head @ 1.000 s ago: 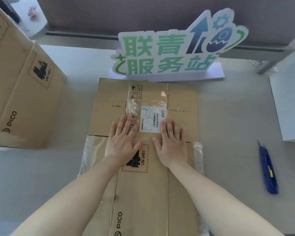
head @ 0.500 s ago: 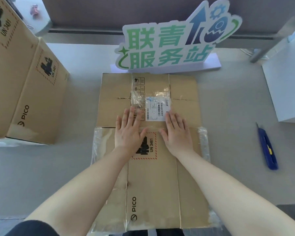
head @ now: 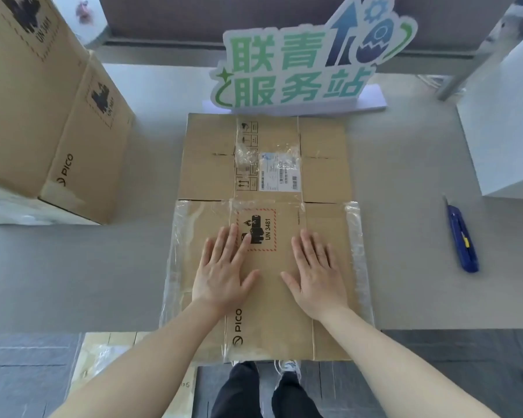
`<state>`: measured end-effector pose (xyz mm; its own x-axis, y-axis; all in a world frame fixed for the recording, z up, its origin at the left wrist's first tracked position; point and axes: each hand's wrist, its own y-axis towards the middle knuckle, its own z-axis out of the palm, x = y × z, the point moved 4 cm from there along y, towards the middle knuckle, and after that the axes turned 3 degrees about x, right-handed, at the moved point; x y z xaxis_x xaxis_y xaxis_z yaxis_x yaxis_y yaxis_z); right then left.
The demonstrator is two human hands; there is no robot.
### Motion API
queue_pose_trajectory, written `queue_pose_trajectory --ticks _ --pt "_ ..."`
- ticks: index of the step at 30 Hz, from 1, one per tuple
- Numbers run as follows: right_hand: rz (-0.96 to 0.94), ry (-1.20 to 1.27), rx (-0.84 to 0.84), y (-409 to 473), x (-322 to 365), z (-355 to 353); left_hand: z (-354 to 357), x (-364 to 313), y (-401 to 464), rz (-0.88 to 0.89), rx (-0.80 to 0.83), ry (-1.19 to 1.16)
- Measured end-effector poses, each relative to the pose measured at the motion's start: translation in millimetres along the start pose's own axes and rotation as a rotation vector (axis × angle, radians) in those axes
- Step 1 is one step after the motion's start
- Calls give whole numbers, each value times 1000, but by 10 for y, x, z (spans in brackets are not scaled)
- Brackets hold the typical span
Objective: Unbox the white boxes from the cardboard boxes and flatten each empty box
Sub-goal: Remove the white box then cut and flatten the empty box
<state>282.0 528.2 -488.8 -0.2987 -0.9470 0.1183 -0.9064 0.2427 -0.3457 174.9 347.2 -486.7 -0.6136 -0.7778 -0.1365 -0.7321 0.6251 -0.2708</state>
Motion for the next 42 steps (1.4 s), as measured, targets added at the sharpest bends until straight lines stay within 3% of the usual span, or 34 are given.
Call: queue_pose_trajectory --ticks 5,13,17,20,27,33,39,42 --pt "-5 -22 -58 -4 -3 82 83 -2 -11 -16 -26 0" --pt "-16 55 23 -1 -32 -30 -162 -16 43 -65 19 -93" --pt "231 276 -189 242 -399 -522 -507 348 402 -270 -55 -272" --pt "419 376 -156 571 -673 -752 -686 660 712 -371 -8 -220" --pt "375 191 24 1115 -536 -661 -555 780 1160 -414 91 -206" --pt "399 107 -23 1203 -531 -419 -389 773 1185 -448 1 -87" --pt "529 279 -83 1154 -599 -582 -562 797 1161 -489 -50 -286" --pt "660 232 -133 1132 -644 -734 -679 866 1150 -577 -75 -411"
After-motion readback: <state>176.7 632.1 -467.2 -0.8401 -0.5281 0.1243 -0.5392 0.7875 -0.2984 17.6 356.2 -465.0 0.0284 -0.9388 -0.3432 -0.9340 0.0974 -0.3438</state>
